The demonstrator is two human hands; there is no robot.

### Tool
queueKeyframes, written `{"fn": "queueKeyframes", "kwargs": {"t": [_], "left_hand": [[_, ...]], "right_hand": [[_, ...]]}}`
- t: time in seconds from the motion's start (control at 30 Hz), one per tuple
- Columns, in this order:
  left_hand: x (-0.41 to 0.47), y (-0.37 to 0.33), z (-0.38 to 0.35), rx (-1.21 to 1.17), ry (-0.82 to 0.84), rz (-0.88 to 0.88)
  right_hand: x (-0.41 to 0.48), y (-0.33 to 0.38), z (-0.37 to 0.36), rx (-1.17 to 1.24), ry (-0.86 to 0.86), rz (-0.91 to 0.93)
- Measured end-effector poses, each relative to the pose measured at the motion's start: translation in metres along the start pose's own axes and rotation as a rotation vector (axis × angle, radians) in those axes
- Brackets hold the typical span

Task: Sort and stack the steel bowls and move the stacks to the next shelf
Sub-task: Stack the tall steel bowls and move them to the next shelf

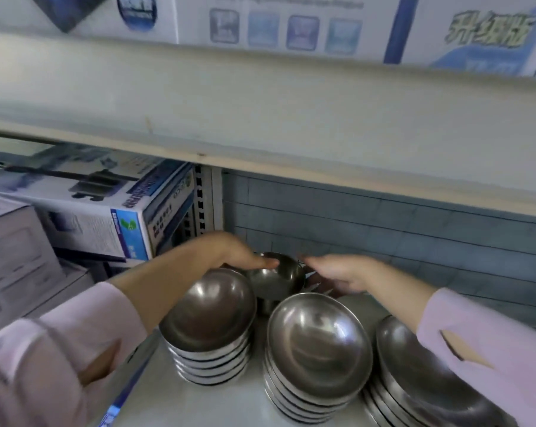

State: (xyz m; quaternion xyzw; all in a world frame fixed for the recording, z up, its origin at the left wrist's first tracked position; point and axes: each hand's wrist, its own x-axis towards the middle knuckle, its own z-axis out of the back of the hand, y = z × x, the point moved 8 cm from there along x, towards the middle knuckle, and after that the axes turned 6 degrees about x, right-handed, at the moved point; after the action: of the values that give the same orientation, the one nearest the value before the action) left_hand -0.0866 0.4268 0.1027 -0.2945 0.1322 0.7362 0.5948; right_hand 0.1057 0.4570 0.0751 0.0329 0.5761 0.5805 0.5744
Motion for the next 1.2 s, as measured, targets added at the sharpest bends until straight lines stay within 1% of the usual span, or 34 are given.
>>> {"fn": "queueKeyframes", "kwargs": {"t": [0.07,0.17,0.3,0.43,0.5,0.57,0.6,0.67,0.73,0.83,0.97,1.03,1.13,1.2], "left_hand": [[-0.002,-0.003,-0.002,-0.168,0.024,-0.006],[-0.01,-0.009,0.002,-0.344,0.025,-0.047],[-0.031,-0.017,0.026,-0.575,-0.119,-0.151],[-0.071,-0.034,0.048,-0.805,-0.234,-0.264],[-0.094,-0.053,0.049,-0.82,-0.221,-0.375],[-0.115,-0.074,0.045,-0.67,-0.24,-0.467],[-0.124,-0.084,0.044,-0.598,-0.286,-0.493],[-0.137,-0.105,0.04,-0.554,-0.402,-0.546],[-0.151,-0.131,0.031,-0.59,-0.471,-0.601],[-0.173,-0.178,0.009,-0.604,-0.495,-0.671],[-0.205,-0.253,-0.028,-0.685,-0.474,-0.789],[-0.221,-0.294,-0.049,-0.751,-0.453,-0.87],[-0.241,-0.358,-0.085,-0.874,-0.42,-0.987],[-0.248,-0.397,-0.105,-0.979,-0.416,-1.049]], "right_hand": [[0.0,0.001,0.001,0.057,-0.01,-0.002],[-0.009,0.008,0.009,0.154,-0.043,0.035],[-0.043,0.018,0.031,0.25,-0.106,0.135],[-0.088,0.022,0.055,0.487,-0.188,0.334],[-0.114,0.025,0.067,0.568,-0.202,0.446],[-0.142,0.027,0.075,0.603,-0.167,0.582],[-0.156,0.025,0.079,0.586,-0.167,0.655],[-0.185,0.013,0.092,0.541,-0.235,0.771],[-0.213,-0.007,0.111,0.509,-0.342,0.843],[-0.258,-0.045,0.143,0.45,-0.449,0.868],[-0.311,-0.114,0.179,0.32,-0.465,0.792],[-0.337,-0.151,0.197,0.331,-0.448,0.783],[-0.373,-0.204,0.229,0.409,-0.45,0.768],[-0.394,-0.235,0.251,0.383,-0.478,0.755]]}}
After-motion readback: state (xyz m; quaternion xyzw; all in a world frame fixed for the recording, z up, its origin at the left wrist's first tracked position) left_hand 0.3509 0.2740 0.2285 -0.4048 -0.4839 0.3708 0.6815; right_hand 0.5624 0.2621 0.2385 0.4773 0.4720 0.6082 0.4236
